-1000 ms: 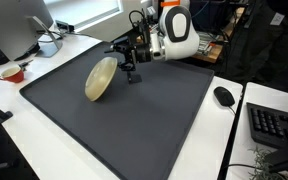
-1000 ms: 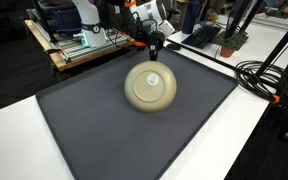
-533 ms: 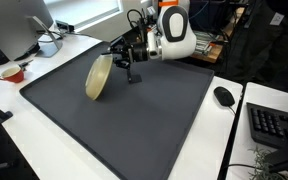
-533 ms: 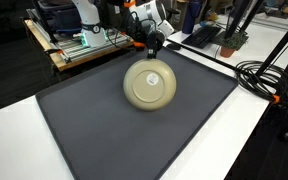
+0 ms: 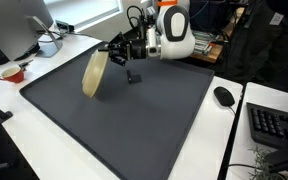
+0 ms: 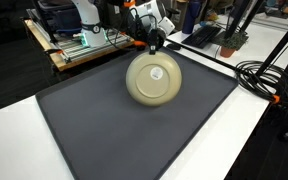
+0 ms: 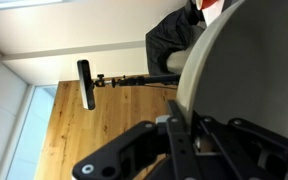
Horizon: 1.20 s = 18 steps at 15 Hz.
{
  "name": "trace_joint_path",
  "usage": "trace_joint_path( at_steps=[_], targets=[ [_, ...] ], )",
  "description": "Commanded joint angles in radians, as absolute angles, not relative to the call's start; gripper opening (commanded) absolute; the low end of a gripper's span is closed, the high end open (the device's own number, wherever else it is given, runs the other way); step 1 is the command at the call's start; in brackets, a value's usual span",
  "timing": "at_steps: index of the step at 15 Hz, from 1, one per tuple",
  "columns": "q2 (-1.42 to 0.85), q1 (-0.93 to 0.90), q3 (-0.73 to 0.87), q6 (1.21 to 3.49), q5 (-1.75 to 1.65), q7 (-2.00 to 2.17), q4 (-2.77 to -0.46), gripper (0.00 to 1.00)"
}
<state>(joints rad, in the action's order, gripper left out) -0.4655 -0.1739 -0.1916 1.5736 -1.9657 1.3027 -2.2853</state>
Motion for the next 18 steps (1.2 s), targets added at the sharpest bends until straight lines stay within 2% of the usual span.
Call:
trace_joint_path(
  at_steps=[1, 9, 10, 11, 18],
  targets=[
    [-0.421, -0.198, -0.202, 1.469, -1.990, 1.303, -2.332, 0.02],
    [-0.390, -0.249, -0.278, 1.263, -1.895, 1.291, -2.393, 0.02],
    [-0.387, -0.251, -0.287, 1.253, -1.875, 1.291, -2.394, 0.02],
    [-0.430, -0.237, -0.277, 1.286, -1.911, 1.301, -2.363, 0.07],
    [-0.415, -0.244, -0.288, 1.273, -1.888, 1.301, -2.376, 0.07]
  ],
)
